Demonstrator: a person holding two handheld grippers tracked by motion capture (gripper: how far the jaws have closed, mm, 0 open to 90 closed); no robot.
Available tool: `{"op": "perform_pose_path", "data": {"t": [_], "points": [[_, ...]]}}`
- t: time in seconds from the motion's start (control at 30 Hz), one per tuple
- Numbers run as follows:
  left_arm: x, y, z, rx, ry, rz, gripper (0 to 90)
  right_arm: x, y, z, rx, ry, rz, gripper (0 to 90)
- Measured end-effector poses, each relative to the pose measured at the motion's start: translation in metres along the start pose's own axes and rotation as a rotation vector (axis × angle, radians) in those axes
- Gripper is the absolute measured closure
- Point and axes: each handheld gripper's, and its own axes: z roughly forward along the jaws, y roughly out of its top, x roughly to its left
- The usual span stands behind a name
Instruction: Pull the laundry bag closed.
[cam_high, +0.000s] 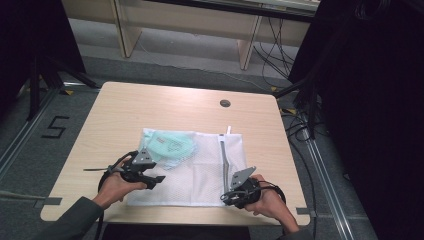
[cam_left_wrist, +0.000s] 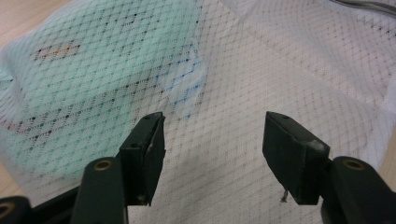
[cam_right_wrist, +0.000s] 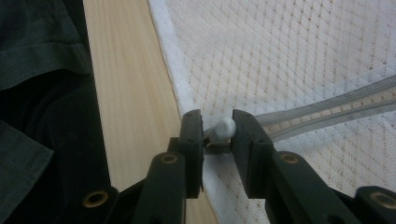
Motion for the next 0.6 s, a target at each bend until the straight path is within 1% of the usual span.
{"op": "perform_pose_path", "data": {"t": [0.13, 0.2, 0.33, 0.37, 0.4, 0.43, 0.47, 0.5, 0.53, 0.6], "points": [[-0.0004, -0.0001, -0.0002, 0.008, 0.004, 0.0, 38.5, -0.0005, -0.0004, -0.0015, 0.001, -0.002, -0.008, 80.1], [0.0006, 0.0003, 0.0003, 0.007, 0.0, 0.025, 38.5, -0.0003, -0.0009, -0.0022, 0.003, -0.003, -0.009, 81.6], [-0.0004, 0.0001, 0.0007, 0.007, -0.001, 0.014, 38.6, 0.0004, -0.0001, -0.0022, 0.007, 0.007, -0.015, 84.5], [0.0004, 0.0003, 0.0005, 0.011, 0.001, 0.027, 38.6, 0.0008, 0.0002, -0.0021, 0.007, 0.007, -0.013, 85.4], [-0.0015, 0.0001, 0.0006, 0.006, -0.012, 0.002, 38.7, 0.0009, 0.0003, -0.0022, 0.007, 0.011, -0.01, 86.2], [-0.0018, 0.0003, 0.0006, 0.004, -0.008, 0.002, 38.8, 0.0006, 0.0004, -0.0026, 0.01, 0.01, -0.009, 86.5], [-0.0016, 0.0011, 0.0002, 0.007, -0.006, 0.022, 38.8, 0.0005, 0.0003, -0.0028, 0.009, 0.008, -0.006, 86.5], [-0.0035, 0.0008, 0.0011, 0.004, -0.015, 0.004, 38.8, 0.0006, 0.0004, -0.0036, 0.009, 0.005, 0.002, 86.5], [-0.0053, 0.0014, 0.0012, 0.004, -0.012, 0.01, 38.8, 0.0005, 0.0007, -0.0045, 0.005, 0.002, 0.011, 86.6], [-0.0092, 0.003, 0.003, -0.001, -0.021, 0.022, 38.9, 0.0, 0.0024, -0.0075, -0.017, -0.023, 0.018, 86.6]]}}
